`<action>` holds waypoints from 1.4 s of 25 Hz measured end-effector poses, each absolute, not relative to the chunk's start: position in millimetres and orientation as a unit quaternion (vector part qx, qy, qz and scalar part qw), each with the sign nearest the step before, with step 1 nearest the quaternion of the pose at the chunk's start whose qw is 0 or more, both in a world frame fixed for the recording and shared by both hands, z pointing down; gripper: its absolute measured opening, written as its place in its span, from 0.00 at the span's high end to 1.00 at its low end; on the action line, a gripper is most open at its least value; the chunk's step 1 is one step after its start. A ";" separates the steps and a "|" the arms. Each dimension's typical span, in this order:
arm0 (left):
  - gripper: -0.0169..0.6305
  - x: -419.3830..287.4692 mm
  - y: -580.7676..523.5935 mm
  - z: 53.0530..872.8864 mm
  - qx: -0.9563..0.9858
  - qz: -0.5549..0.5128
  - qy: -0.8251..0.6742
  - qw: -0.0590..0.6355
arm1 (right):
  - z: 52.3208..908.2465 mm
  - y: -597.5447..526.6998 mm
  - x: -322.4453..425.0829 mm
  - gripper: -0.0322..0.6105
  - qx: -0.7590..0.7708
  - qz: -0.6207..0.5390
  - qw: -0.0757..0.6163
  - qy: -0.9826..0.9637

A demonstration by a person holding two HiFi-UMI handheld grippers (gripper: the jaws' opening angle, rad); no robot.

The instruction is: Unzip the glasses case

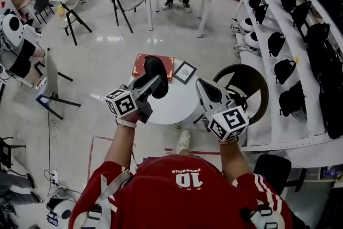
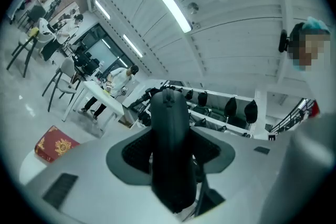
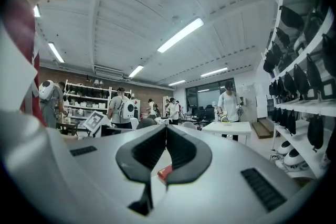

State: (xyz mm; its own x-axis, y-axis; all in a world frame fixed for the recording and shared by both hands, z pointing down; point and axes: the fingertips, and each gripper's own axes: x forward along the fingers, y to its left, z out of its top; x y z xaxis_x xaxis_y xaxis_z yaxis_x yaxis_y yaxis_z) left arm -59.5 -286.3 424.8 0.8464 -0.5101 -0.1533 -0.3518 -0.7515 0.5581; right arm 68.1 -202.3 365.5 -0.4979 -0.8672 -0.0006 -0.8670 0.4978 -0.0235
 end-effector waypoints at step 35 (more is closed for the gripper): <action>0.63 -62.1 -239.2 251.1 0.897 -0.340 -0.148 0.242 | 333.5 -169.1 14.0 0.75 -0.450 0.127 -0.007 0.884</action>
